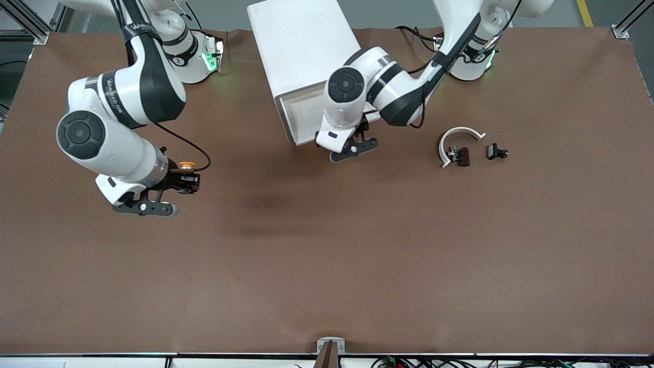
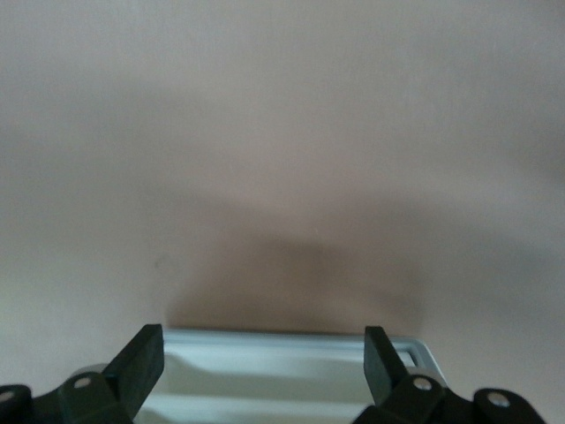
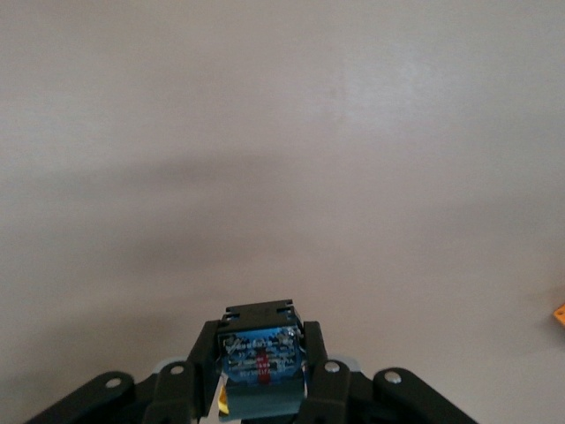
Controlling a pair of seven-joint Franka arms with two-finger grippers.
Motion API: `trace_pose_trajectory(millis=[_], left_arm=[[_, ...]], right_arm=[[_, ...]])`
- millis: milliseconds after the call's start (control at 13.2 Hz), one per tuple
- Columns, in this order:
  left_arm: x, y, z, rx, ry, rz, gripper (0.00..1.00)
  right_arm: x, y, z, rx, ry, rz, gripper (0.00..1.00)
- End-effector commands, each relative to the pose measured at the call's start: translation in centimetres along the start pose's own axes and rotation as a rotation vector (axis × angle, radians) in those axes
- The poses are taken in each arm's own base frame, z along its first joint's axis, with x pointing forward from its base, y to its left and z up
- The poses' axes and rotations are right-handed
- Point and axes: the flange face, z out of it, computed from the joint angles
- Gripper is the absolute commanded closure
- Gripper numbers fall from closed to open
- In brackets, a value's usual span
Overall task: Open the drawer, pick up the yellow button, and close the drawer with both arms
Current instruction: 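Push the drawer shut with the left gripper while the right gripper carries the button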
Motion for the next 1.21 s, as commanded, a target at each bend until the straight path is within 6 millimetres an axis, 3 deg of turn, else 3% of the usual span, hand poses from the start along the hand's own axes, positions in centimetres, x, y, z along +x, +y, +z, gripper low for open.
trace_pose_trajectory(millis=[0,151,378,681,908,1135], left_arm=[[-3.2,0.1,-0.1,0.055,-0.035,0.004,0.00],[-5.1,0.1,-0.1,0.079,-0.089,0.014,0.00],[-6.1,0.4,-0.1,0.057,-0.196,-0.020,0.00],[-7.4,0.8,0.5,0.052,-0.262,-0.034,0.00],[-7.9,1.0,1.0,0.038,-0.358,-0.076,0.00],[-7.8,1.1,1.8,0.055,-0.375,-0.132,0.00]], right_arm=[[-1.6,3.8,1.7,-0.027,0.024,0.005,1.00],[-0.8,6.5,3.5,-0.030,0.050,0.005,1.00],[0.3,12.1,5.5,-0.018,0.074,0.068,1.00],[-0.7,16.8,10.9,-0.008,0.136,0.046,1.00],[-1.2,21.7,14.0,-0.013,0.200,0.007,1.00],[-1.6,22.7,17.2,-0.017,0.240,0.003,1.00]])
